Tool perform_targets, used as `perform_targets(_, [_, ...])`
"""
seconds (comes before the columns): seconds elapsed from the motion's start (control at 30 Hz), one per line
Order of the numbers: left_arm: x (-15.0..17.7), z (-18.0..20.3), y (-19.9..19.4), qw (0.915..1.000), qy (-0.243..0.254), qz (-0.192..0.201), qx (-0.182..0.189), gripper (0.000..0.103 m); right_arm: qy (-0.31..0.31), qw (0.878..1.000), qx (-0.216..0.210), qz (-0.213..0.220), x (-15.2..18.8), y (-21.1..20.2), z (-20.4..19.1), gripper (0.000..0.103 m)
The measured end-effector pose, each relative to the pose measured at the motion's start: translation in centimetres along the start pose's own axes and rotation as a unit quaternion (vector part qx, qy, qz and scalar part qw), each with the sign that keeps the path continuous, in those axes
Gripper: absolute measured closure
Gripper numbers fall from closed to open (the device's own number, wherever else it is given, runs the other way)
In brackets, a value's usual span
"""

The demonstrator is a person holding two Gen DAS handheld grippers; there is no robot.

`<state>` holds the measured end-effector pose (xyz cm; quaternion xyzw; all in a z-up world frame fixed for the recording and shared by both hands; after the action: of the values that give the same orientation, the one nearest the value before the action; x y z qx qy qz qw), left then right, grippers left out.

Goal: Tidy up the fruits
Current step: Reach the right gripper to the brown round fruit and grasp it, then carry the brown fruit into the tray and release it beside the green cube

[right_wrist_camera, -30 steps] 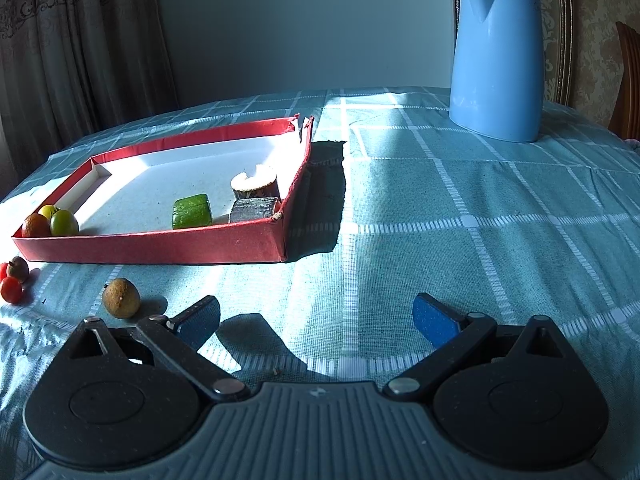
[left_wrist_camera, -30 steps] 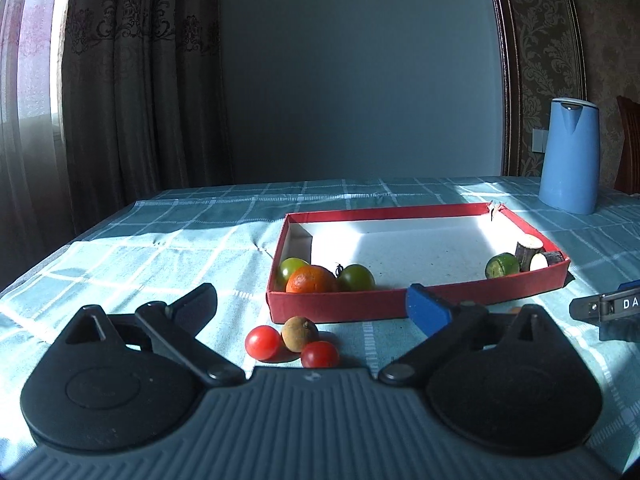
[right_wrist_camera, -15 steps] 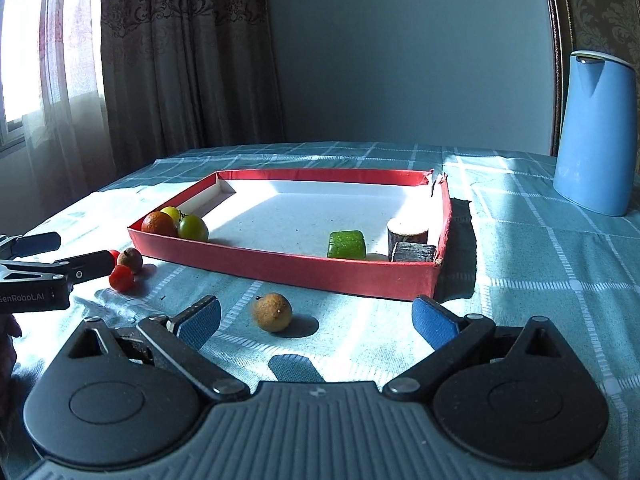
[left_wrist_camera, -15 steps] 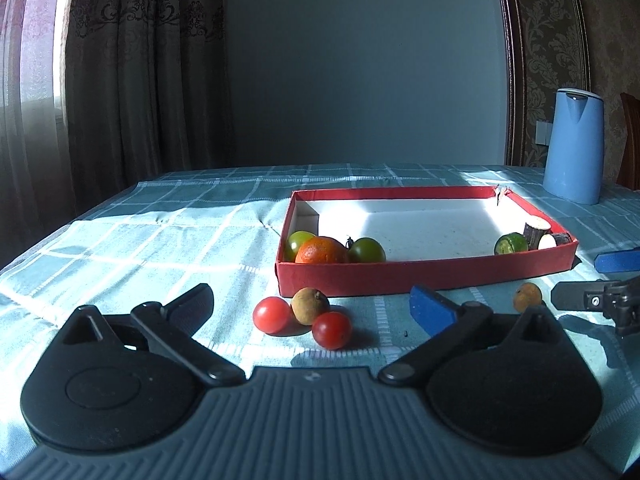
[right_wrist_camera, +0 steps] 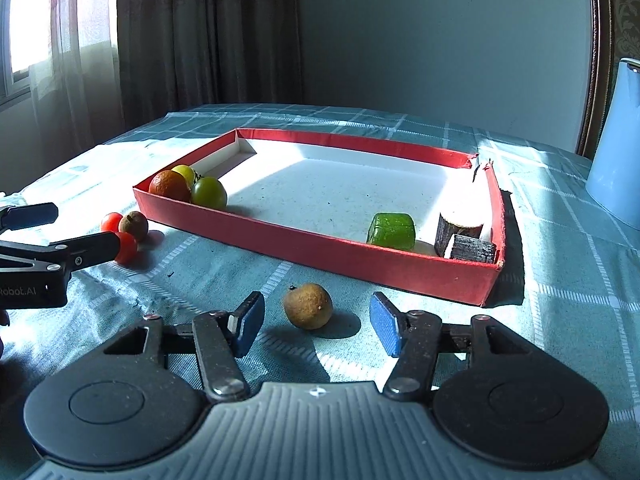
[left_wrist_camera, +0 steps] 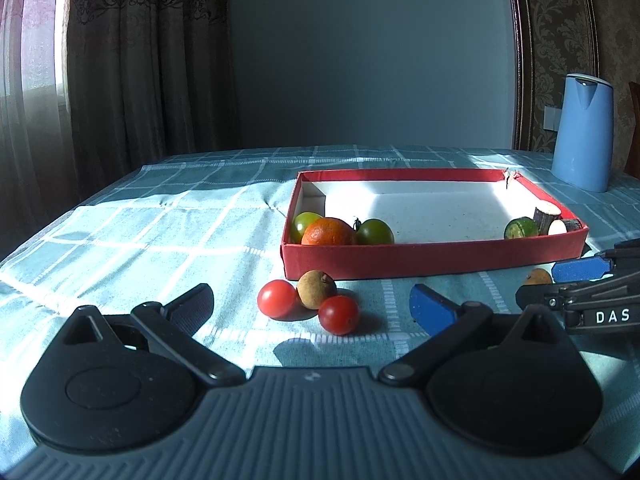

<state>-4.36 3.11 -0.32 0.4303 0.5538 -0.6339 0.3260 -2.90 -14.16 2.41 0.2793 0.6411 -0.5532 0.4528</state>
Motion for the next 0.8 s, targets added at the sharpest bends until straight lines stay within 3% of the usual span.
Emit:
perform_targets(0.23, [-0.1,-0.3,0.5,0.9998,-0.010,-0.016,-0.003,0.000,-0.002,1.000,-0.010,-0.014,-0.2,0.8,-0.2,0.060])
perform_targets(0.3, [-0.1,-0.4,0.6,0.9997,-0.012,-0.020,-0.004,0.000,-0.002,1.000,-0.010,-0.013,-0.2,0.7,-0.2,0.069])
perform_targets(0.5, [-0.1,-0.5,0.9,0.9993,-0.018,-0.032,-0.005,0.000,0.003,1.000,-0.011,-0.011,-0.2,0.7,0.0,0.076])
perform_targets(0.8, [-0.1,-0.6,1.4,0.9987,-0.021,-0.046,-0.008,0.000,0.007,1.000,-0.013,-0.009,-0.2,0.6,0.1,0.077])
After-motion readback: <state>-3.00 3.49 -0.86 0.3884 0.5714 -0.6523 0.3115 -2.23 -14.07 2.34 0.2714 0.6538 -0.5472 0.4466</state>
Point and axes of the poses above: each gripper's, at about its wrist camera, not at the fingertips, and y roughly the way its jaws point, z to its right, x to its underside, the point moved 2 cm from there along y, roughly the way its jaws point, and after that the axes turned 9 degrees about x, right-handed, at the moved point
